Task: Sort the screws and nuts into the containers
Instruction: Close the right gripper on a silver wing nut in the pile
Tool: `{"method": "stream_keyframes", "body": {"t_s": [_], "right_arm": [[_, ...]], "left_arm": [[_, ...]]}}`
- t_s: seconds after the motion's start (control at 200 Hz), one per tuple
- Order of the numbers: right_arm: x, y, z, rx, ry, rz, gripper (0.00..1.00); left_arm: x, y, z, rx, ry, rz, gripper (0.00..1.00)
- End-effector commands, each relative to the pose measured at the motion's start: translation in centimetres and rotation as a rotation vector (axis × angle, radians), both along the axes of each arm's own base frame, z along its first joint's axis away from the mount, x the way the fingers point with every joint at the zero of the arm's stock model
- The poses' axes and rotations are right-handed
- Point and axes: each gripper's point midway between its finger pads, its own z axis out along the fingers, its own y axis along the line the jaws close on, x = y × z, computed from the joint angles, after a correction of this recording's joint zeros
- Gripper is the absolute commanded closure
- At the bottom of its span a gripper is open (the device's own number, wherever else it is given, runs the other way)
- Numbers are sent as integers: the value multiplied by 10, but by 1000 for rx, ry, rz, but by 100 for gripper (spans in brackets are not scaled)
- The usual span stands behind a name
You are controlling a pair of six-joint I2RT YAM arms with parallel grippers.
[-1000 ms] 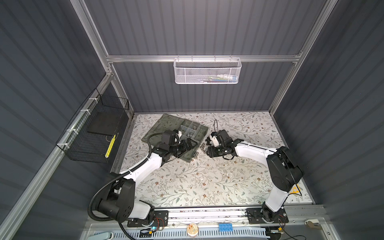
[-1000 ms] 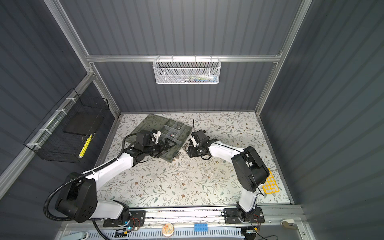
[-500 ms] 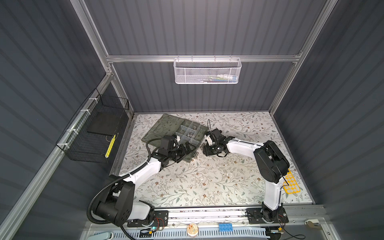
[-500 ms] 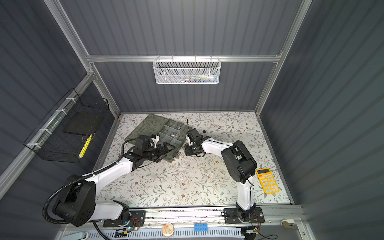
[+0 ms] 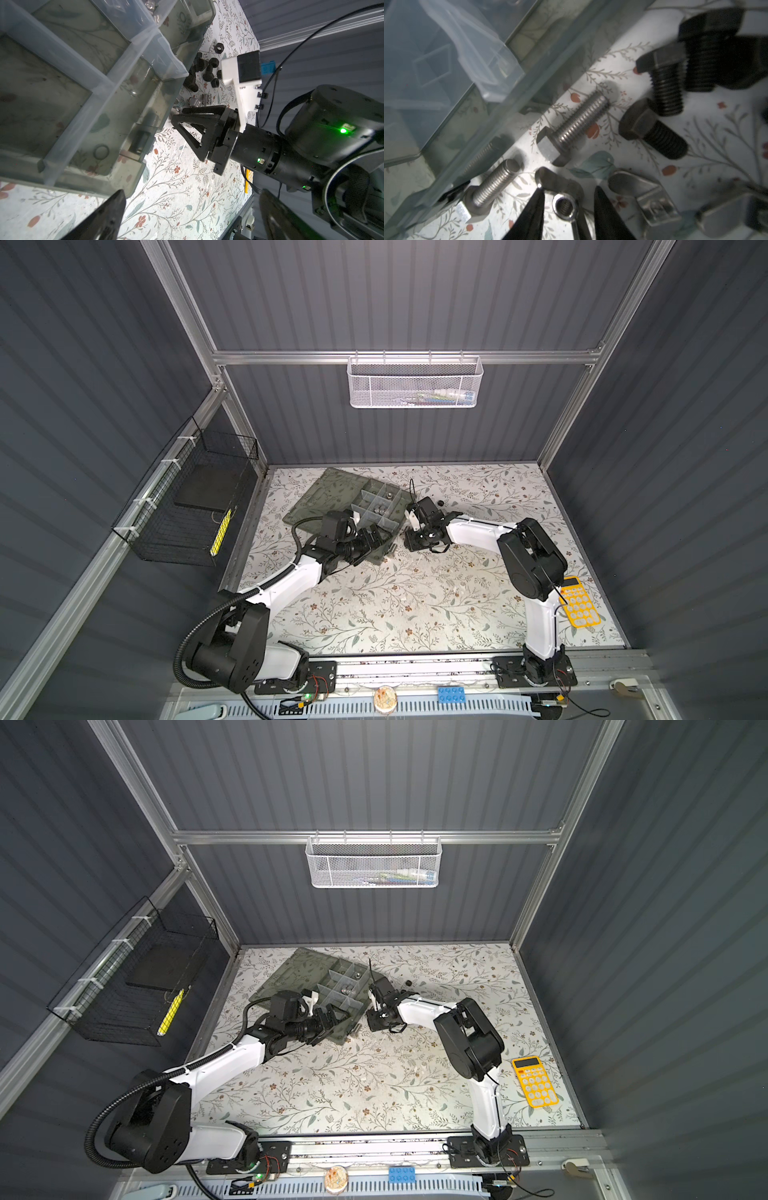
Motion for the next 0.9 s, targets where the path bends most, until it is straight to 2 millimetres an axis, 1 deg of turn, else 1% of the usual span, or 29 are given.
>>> {"method": "stream_keyframes", "body": {"t_s": [0.0, 0.215, 0.37, 0.405, 0.605, 0.896], "right_arm": [[-11, -10, -22, -82, 56, -4, 63], [-14, -17, -31, -127, 71, -8, 70], [-15, -24, -33, -163, 69, -23, 73], [-20, -30, -36, -196, 87, -27, 74], [-20, -52, -41, -300, 78, -56, 79], [-20, -77, -44, -347, 92, -110, 86]], "left_arm": [[-1, -3, 10, -19, -7, -11, 0], [-1, -4, 9, -17, -1, -11, 0], [-1, -3, 9, -11, 3, -13, 0], [-1, -3, 9, -10, 2, -12, 0], [2, -5, 7, -11, 8, -15, 0], [5, -7, 6, -10, 10, -21, 0]]}}
